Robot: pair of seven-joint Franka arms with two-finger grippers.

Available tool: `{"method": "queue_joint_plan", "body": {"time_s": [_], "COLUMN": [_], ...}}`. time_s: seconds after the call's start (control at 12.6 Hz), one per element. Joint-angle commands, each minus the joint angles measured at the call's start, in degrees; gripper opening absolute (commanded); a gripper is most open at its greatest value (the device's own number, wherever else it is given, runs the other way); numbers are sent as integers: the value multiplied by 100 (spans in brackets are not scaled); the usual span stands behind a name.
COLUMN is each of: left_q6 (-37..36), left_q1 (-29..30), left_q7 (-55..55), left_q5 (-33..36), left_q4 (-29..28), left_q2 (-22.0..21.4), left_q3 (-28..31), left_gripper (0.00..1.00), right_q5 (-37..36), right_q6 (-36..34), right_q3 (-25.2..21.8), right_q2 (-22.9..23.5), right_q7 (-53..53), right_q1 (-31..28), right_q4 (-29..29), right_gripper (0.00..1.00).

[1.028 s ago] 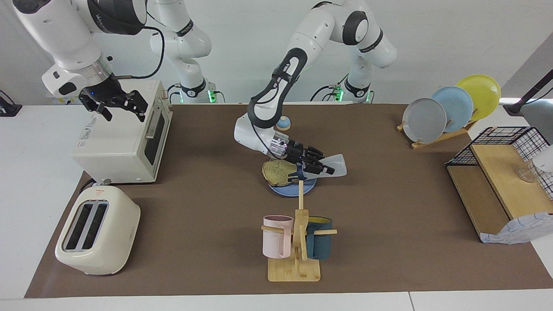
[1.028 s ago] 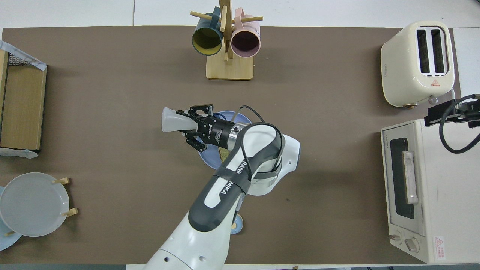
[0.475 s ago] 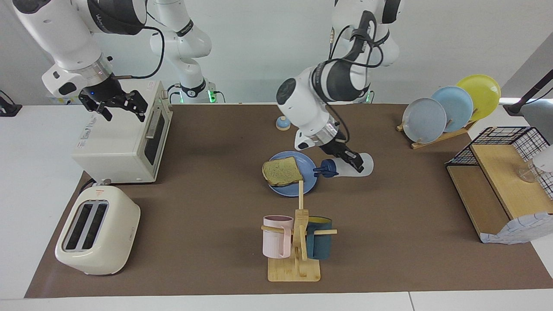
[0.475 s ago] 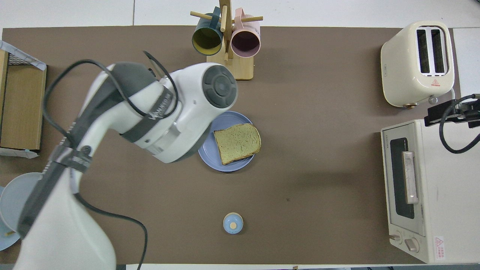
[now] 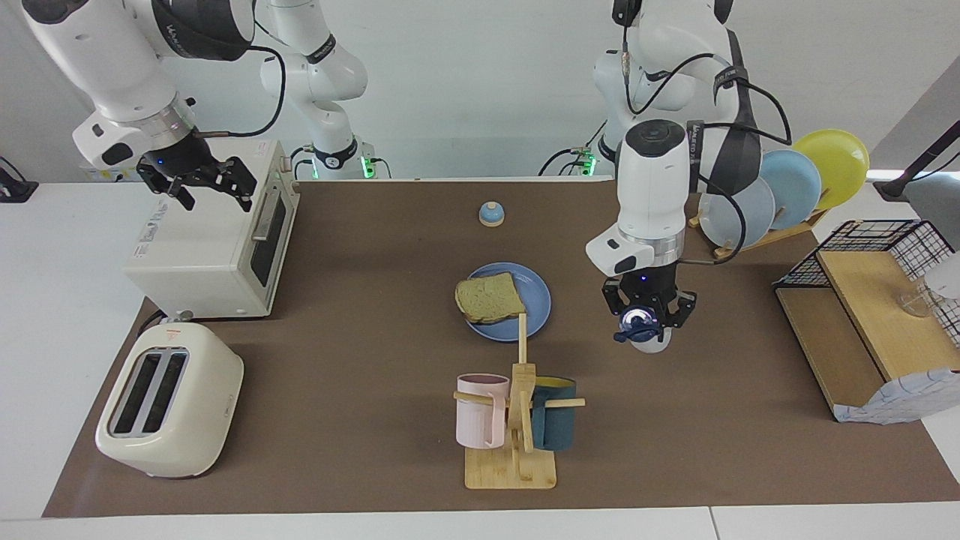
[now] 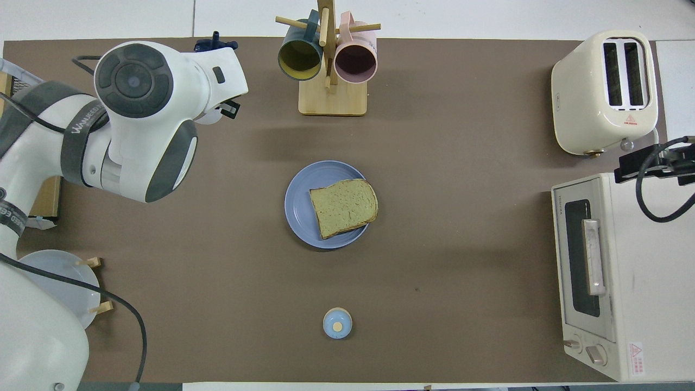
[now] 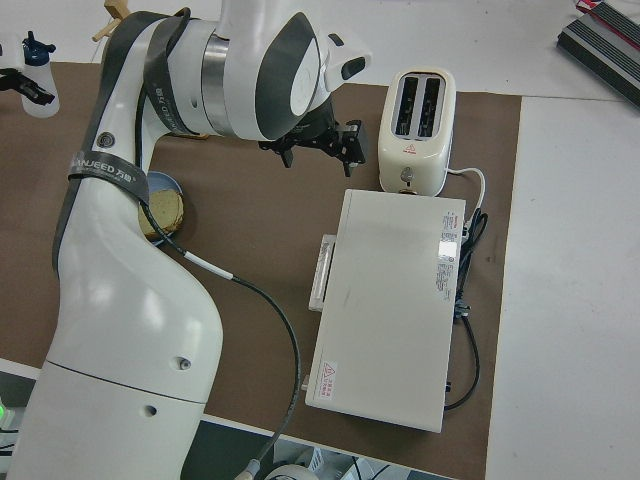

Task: Put bread on plate and add seasoning
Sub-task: 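Carry the bottle back toward the mug stand with the left gripper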

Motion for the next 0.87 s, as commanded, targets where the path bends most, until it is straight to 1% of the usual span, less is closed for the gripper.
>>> {"method": "queue_joint_plan", "body": {"time_s": [0.0,0.16,0.32,0.47,0.63,0.79], "left_q6": [1476,2286,2928,3719,4221,4329], "left_q1": [381,557,716,795,883,936], "left_q7": [-477,-460,-459,-451,-451,-442], "left_q5": [-530,-1084,-1218,-1297,-1280,-1262], "left_q4": [-678,-838,-821,-751,-576,-304], "left_q2": [-126,22,382,891,1340,1639], "left_q3": [-75,-83,-127,-145,-154,-163], "left_gripper": [0,0,0,0,0,0], "right_q5": [50,50,50,50,50,50], "right_q6": [-49,-49,-49,-49,-49,-49], "right_q3": [25,25,25,25,25,17], "right_q2": [-98,-98,-98,-98,-98,-98], "right_q7": [-117,-126,-126,-117,-126,-126], "right_q1": [-55,-55,-55,-55,-55,-55], "right_q4": [-82,-82,-91,-91,-82,-82], "right_gripper": [100,100,100,100,100,100]}}
